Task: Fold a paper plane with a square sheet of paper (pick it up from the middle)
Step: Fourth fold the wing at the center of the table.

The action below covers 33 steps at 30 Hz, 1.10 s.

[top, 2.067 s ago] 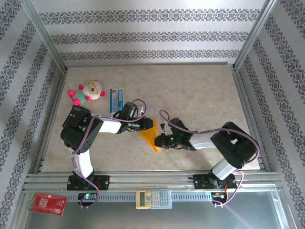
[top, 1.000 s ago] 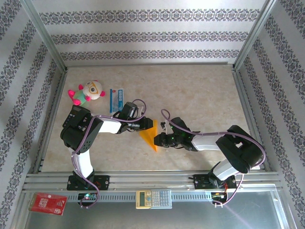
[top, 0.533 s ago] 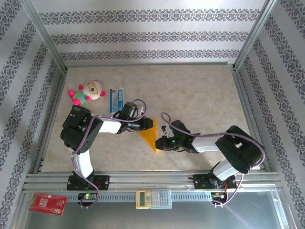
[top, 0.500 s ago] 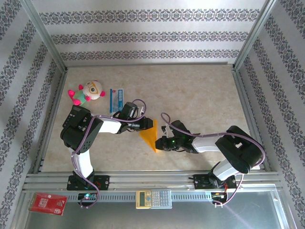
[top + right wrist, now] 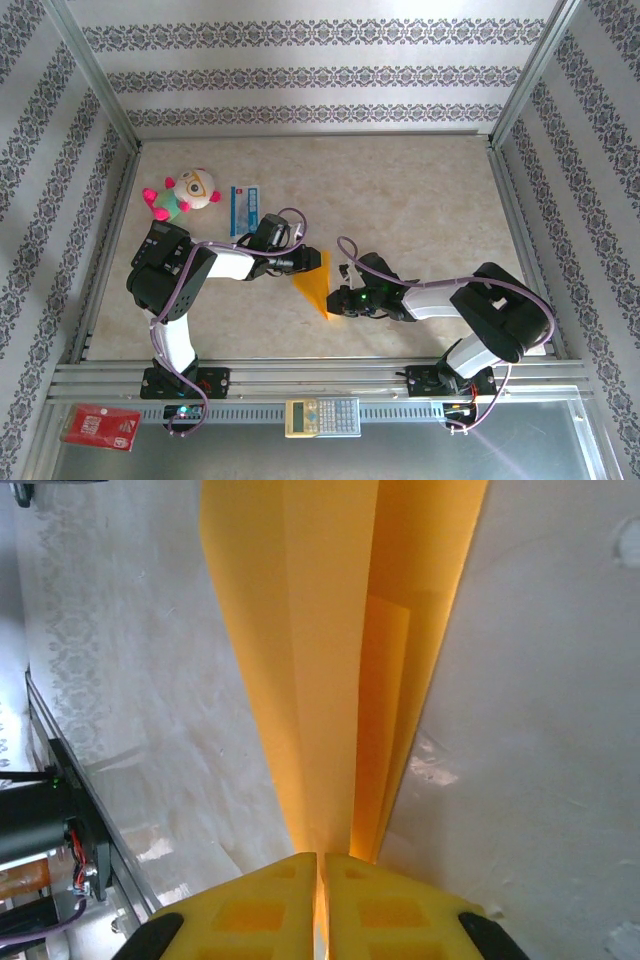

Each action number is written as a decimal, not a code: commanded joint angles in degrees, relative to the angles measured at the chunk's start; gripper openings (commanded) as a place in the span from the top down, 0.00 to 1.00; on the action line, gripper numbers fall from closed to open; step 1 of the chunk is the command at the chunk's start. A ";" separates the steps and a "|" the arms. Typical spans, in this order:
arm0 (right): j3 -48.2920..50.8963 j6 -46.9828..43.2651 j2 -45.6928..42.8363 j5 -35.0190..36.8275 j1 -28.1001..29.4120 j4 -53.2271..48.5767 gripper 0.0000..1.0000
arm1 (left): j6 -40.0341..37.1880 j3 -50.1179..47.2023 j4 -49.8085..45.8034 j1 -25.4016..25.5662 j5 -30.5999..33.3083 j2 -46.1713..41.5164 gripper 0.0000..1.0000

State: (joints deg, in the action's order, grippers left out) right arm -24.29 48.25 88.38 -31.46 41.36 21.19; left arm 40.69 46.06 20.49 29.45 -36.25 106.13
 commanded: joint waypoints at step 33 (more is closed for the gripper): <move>-4.55 -5.83 0.48 10.98 2.26 -20.99 0.95 | -1.54 -1.67 -7.13 -1.16 2.85 0.62 0.70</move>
State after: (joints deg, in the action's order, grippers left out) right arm -28.95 44.84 88.60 -26.96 42.96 10.90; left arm 40.69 46.06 20.29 29.45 -36.18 106.04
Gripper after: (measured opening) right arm 0.057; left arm 0.301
